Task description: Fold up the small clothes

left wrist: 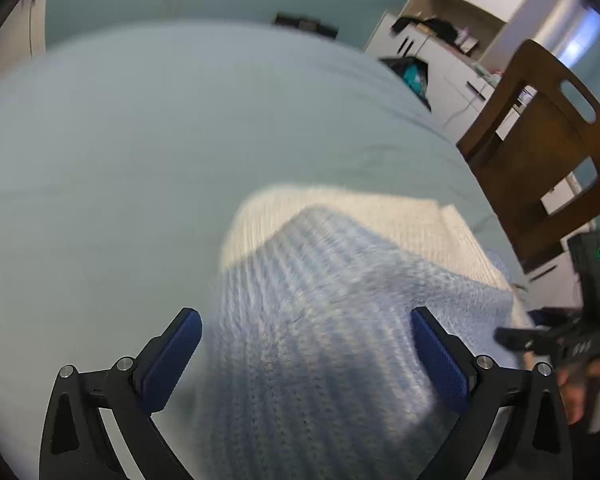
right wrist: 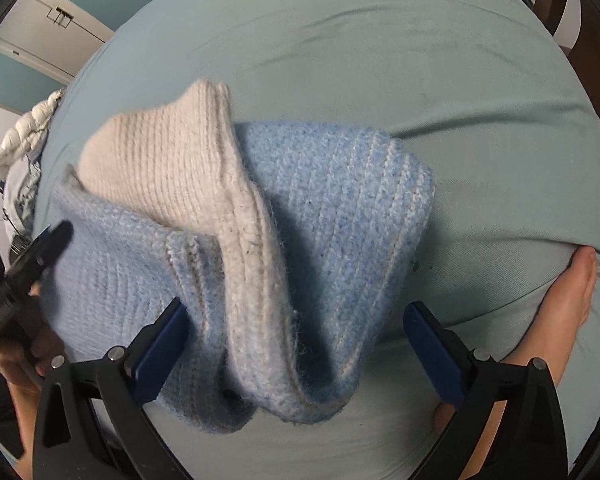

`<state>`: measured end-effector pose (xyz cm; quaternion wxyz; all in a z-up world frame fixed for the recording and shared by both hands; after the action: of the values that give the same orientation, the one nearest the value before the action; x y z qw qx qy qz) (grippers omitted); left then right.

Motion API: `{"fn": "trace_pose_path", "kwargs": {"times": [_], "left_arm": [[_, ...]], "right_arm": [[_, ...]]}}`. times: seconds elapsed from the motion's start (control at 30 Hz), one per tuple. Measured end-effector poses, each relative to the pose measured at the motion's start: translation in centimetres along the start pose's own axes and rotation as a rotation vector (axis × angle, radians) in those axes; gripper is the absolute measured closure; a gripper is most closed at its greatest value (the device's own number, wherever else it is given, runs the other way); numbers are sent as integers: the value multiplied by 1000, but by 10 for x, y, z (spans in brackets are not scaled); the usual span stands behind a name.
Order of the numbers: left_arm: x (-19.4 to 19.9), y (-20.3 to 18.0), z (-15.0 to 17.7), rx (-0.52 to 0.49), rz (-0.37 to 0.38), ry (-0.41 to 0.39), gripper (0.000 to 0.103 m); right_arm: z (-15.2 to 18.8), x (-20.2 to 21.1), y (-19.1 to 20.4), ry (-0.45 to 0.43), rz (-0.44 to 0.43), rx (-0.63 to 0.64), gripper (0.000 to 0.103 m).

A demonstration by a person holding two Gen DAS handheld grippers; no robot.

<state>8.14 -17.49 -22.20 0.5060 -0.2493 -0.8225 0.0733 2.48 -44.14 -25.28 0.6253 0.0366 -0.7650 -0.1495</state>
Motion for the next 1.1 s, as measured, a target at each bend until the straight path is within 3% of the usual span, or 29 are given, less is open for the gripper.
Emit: {"fn": "trace_pose_path", "kwargs": {"times": [0.23,0.33,0.4,0.47,0.53,0.63,0.77,0.87,0.97,1.1], "left_arm": [[-14,-17,3,-64,-51,18,0],[-7,-19,4,-89,-100,-10,0],[-7,-15,5,-97,-128,-25,0],[-3,-13,7,-95,-139,-29,0],[-3,-12,8,-97,-146,-31,0],[1,-10,10,-102,-150,-27,0],[-18,-18,7,-122,-149,-1,0],[-24,-21,8,-107,-133,-2,0],[-21,-19,5,-103,-133,-6,0],[-12,-16,-1,-93,-119,-17,0]], "right_arm": [[1,-10,-10,4,-90,-67,3],[-8,9,-2,15,-46,-78,2],[-18,33,13,-68,30,-13,2],[-24,63,39,-237,145,99,2],[-23,80,69,-357,178,219,2],[-10,71,102,-405,184,353,2],[10,20,95,-256,237,421,2],[4,4,76,-216,125,275,1],[-6,6,71,-174,92,274,1],[-19,24,60,-92,-12,168,1]]}}
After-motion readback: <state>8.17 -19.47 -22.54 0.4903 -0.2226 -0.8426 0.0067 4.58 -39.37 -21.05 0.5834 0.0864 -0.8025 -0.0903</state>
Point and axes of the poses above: each gripper's, at about its wrist camera, not at the fingertips, and x roughly against the way its jaws point, y to its left, z to its underside, the point moved 4 cm from there along -x, roughly the way its jaws point, and after that the axes turned 4 degrees about -y, right-handed, at the moved point
